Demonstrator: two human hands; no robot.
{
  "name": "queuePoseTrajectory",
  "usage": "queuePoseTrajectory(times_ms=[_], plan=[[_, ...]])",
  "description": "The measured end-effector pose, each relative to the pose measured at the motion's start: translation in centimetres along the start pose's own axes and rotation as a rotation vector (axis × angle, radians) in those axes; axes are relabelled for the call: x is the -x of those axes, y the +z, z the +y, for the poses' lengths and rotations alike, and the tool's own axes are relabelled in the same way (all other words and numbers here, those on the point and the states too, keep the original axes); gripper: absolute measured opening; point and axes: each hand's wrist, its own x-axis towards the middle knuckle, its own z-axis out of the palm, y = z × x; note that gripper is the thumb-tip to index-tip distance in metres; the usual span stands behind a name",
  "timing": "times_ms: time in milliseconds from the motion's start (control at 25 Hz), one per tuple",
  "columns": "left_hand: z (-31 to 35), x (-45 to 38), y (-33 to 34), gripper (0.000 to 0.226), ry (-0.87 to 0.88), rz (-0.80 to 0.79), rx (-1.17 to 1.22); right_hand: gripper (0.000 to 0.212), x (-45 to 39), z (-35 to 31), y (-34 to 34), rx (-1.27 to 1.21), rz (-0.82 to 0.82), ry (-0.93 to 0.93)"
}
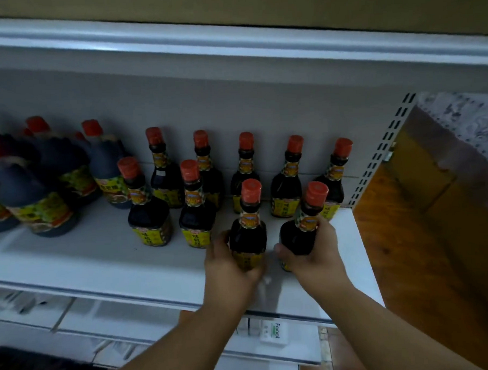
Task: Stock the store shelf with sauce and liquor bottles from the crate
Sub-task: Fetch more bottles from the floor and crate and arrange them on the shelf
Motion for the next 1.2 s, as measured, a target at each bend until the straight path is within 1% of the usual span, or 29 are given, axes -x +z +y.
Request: queuePoseTrajectory(times_ms=[80,200,320,400,440,480,520,560,600,680,760,880,1040,1200], plan=[[-0.6,-0.3,0.1,0.071,-0.054,-0.021,-0.021,0.052,-0.2,0.6,0.7,0.055,0.020,0.004],[-0.7,-0.9,0.0,0.070,0.014,-0.024,-0.092,0.051,-1.3,-0.3,1.7,0.033,0.030,-0.039],[-0.5,-1.9,-0.3,0.070,-0.050,-0.072,-0.105,0.058,-0.7,-1.1,2.5,-0.004,0.073,0.083],[-0.8,-2.2,-0.3,0.069,-0.076,-0.119,-0.115,0.057,1.5,-0.8,2.8,0.085,0.197,0.181],[-1.1,-1.9,-0.4,0.068,-0.066,-0.127,-0.088,0.054,3.1,-0.9,3.1,0.141,0.259,0.240],[-1.4,-1.6,-0.7,0.065,-0.054,-0.122,-0.042,0.045,4.6,-1.0,3.6,0.160,0.277,0.274],[-1.8,-1.2,-1.0,0.062,-0.051,-0.118,0.006,0.033,5.8,-1.2,4.4,0.154,0.244,0.268],[-2.3,-0.7,-1.3,0.062,-0.054,-0.127,0.039,0.027,6.5,-1.3,5.5,0.148,0.169,0.248],[-2.7,-0.4,-1.6,0.063,-0.049,-0.150,0.057,0.027,6.8,-1.4,6.5,0.135,0.092,0.217],[-3.0,-0.1,-2.0,0.068,-0.010,-0.219,0.079,0.039,6.1,-1.3,8.3,0.068,-0.021,0.192],[-3.1,-0.4,-2.3,0.073,0.014,-0.275,0.111,0.048,5.0,-1.4,9.3,0.014,-0.035,0.232],[-3.0,-1.2,-2.2,0.076,0.011,-0.309,0.119,0.056,4.1,-1.7,9.5,0.011,-0.054,0.285],[-3.3,-1.7,-2.3,0.076,-0.066,-0.326,0.157,0.058,3.5,-2.3,10.0,-0.001,-0.037,0.327],[-3.5,-1.5,-2.6,0.075,-0.077,-0.316,0.199,0.059,4.0,-2.6,10.3,0.014,-0.041,0.307]])
